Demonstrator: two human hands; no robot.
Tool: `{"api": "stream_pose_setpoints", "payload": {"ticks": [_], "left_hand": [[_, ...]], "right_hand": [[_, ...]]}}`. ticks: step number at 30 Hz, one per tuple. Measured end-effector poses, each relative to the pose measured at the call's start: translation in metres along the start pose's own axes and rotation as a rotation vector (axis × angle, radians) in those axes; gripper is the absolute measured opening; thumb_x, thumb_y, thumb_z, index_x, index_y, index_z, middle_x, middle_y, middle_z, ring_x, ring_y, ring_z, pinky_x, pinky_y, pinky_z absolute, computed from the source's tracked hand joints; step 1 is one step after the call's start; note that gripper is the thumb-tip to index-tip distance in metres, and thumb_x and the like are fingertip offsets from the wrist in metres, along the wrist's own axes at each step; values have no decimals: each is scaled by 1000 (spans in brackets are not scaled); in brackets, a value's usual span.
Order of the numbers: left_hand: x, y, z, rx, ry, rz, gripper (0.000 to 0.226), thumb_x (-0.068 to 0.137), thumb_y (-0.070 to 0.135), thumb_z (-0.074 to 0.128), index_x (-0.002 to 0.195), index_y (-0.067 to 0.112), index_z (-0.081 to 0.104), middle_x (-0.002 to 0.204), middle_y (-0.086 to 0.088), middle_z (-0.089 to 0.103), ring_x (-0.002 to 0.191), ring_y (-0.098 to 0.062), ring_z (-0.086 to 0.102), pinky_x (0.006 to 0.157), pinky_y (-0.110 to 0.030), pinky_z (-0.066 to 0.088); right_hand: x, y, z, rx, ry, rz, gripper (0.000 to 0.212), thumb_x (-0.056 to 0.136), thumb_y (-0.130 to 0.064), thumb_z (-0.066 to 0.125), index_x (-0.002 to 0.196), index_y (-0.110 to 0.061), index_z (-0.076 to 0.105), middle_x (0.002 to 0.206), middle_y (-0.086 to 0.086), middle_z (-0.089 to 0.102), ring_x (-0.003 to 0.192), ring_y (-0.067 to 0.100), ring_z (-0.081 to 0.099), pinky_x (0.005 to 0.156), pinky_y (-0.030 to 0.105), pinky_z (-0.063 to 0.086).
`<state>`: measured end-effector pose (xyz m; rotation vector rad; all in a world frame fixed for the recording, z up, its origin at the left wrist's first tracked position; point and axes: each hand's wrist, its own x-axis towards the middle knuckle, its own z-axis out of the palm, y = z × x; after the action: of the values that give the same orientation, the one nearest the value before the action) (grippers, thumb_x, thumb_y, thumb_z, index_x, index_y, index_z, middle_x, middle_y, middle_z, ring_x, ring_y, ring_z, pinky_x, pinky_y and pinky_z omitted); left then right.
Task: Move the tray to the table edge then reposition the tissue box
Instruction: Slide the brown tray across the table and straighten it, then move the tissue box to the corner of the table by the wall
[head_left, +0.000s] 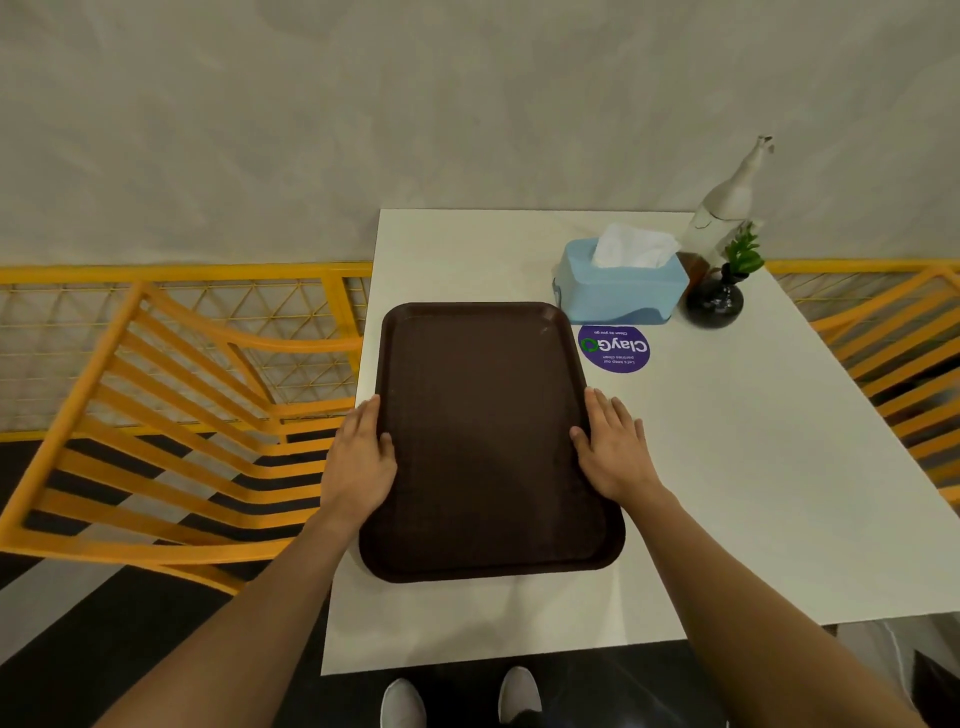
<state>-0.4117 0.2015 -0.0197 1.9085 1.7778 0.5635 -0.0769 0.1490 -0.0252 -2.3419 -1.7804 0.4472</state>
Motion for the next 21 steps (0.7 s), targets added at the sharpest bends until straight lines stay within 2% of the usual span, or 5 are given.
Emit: {"api": "stream_pose_setpoints", "payload": {"ticks": [6,10,14,17,21], "left_hand": [[7,11,-13,-69,48,20,62,103,31,50,157,13,27,155,-15,38,144,-33,34,117,-47,32],[17,42,-17,-94,75,122,58,101,31,53,154,16,33,154,-12,39,142,-31,37,116,-49,34],[33,92,-5,-142,78,174,57,99,27,57,152,19,39,155,-8,39,144,-27,35,117,-46,33],[46,135,14,-188,76,203,59,98,32,58,152,23,38,154,-5,38,144,-24,34,117,-43,32],[67,194,47,-237,74,205,65,95,37,61,153,22,35,154,-5,38,142,-24,38,116,-41,34]], "right_hand": [[-9,1,-19,177,79,9,67,105,-54,33,160,-18,19,167,4,18,154,26,10,123,42,9],[-11,7,-42,275,188,35,61,104,-50,41,156,-19,32,163,3,30,150,24,22,119,39,21],[3,21,-73,313,329,35,54,103,-45,49,151,-19,42,154,3,43,141,20,37,106,28,31],[25,37,-98,342,403,-1,51,103,-46,50,148,-21,45,151,2,47,136,17,41,96,17,30],[68,67,-126,367,448,-71,52,104,-43,49,149,-20,42,153,3,45,139,20,40,107,27,33]]}}
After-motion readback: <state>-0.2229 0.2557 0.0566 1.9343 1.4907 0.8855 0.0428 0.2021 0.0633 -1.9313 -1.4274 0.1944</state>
